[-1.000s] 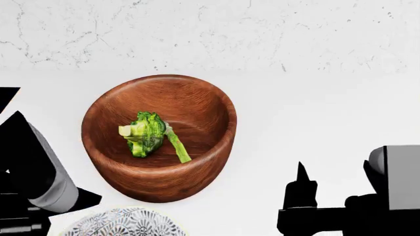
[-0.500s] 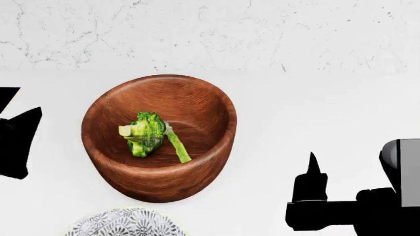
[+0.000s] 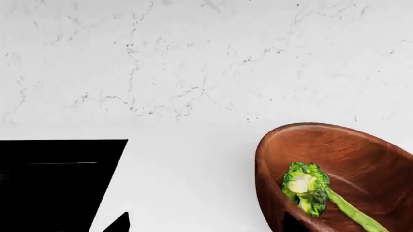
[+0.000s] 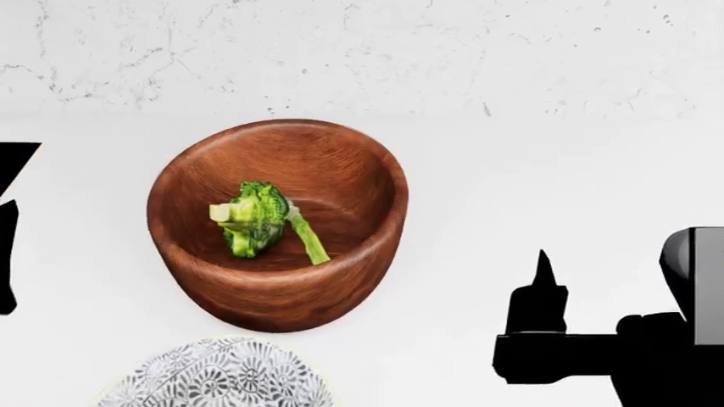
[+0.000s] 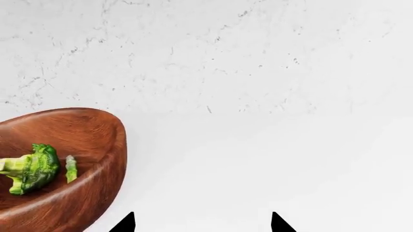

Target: Pick the broccolis and asparaguss from the sink and place them in one bowl. Place the onion in the other bowl. Then turn off the sink faucet.

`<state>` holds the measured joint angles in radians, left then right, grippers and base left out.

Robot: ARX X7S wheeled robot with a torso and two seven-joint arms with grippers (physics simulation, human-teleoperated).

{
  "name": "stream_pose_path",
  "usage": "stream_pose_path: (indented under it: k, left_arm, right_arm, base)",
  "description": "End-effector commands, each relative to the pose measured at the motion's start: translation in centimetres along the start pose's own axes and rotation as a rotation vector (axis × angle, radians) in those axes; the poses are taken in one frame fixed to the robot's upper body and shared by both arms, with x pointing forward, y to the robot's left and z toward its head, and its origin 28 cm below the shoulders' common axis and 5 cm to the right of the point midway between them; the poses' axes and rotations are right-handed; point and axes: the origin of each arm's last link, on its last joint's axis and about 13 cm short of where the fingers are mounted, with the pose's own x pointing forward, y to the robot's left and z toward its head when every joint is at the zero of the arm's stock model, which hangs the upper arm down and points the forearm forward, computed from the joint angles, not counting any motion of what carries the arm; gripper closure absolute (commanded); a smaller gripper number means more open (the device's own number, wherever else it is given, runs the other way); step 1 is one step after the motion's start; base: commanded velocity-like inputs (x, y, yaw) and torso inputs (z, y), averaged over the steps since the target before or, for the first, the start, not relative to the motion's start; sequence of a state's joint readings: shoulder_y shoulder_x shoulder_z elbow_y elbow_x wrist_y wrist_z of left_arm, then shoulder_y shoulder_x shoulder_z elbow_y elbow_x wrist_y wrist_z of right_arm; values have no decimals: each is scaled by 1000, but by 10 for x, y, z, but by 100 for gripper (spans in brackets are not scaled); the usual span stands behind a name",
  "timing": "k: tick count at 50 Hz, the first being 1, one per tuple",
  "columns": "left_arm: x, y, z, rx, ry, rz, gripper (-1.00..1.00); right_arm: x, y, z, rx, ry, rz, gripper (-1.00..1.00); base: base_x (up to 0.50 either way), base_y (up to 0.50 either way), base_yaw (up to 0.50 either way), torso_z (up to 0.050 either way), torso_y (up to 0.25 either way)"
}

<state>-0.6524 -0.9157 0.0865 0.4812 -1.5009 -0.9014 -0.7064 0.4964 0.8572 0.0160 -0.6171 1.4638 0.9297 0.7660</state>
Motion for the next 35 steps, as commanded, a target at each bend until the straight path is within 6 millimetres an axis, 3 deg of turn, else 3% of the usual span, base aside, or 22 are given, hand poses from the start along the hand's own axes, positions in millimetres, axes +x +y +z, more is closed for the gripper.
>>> stream_pose_path:
  k: [1,18,24,35]
  left_arm:
    - [-1,4,-5,-14,4,0,-100]
    - [-5,3,-11,-17,-18,17,-100]
    - [-1,-2,-7,2,-29,11,-100]
    - [4,-5,-10,-18,-16,22,-100]
  right_arm:
    - [2,3,-5,11,11,-4,-100]
    - [4,5,-4,8,9,-1,-100]
    - [8,7,-11,23,12,8,-100]
    - [14,7,-4,9,1,15,-100]
  base:
    - [-379,0,0,0,0]
    - [-376,0,0,0,0]
    - [-377,0,0,0,0]
    - [-378,0,0,0,0]
